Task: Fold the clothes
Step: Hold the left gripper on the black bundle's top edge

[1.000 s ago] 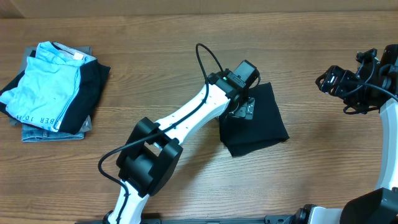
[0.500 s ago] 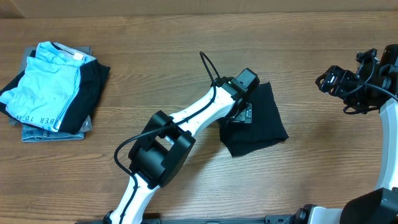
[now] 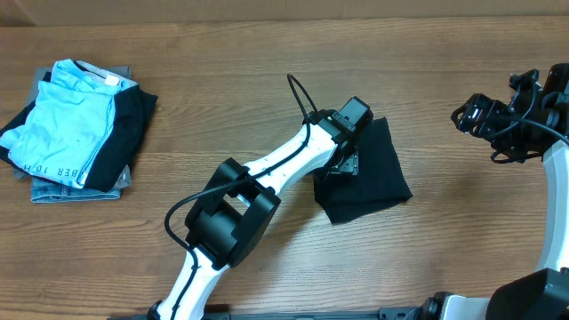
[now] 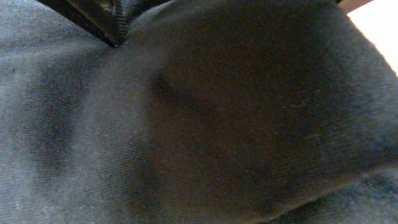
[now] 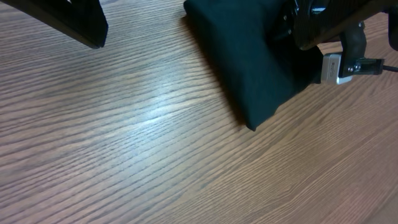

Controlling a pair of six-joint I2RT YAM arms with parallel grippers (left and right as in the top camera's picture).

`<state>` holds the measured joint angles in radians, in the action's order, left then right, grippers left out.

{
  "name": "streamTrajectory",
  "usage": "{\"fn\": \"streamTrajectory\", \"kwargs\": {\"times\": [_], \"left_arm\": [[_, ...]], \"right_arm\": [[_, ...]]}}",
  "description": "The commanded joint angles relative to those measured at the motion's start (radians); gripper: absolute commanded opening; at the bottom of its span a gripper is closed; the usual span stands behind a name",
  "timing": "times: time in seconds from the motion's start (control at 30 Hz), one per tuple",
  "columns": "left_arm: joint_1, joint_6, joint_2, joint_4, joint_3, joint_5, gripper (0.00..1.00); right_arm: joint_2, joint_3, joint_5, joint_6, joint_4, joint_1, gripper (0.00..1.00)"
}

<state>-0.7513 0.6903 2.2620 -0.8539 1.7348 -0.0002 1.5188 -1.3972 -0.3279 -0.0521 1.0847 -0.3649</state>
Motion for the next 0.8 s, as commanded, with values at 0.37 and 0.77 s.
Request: {"fn": "streamTrajectory", "kwargs": {"times": [0.37,0.77], "left_arm": [[-0.004,0.020,0.073,0.039,-0.018,-0.007,0.50],[0.001,-0.046,0.067,0.041,-0.017,-0.014,0.04]], "right_arm": [[-0.002,-0.010,0.006,-0.005,-0.005,0.001,1.00],[-0.002,-0.010,0.006,-0.005,-0.005,0.001,1.00]]}}
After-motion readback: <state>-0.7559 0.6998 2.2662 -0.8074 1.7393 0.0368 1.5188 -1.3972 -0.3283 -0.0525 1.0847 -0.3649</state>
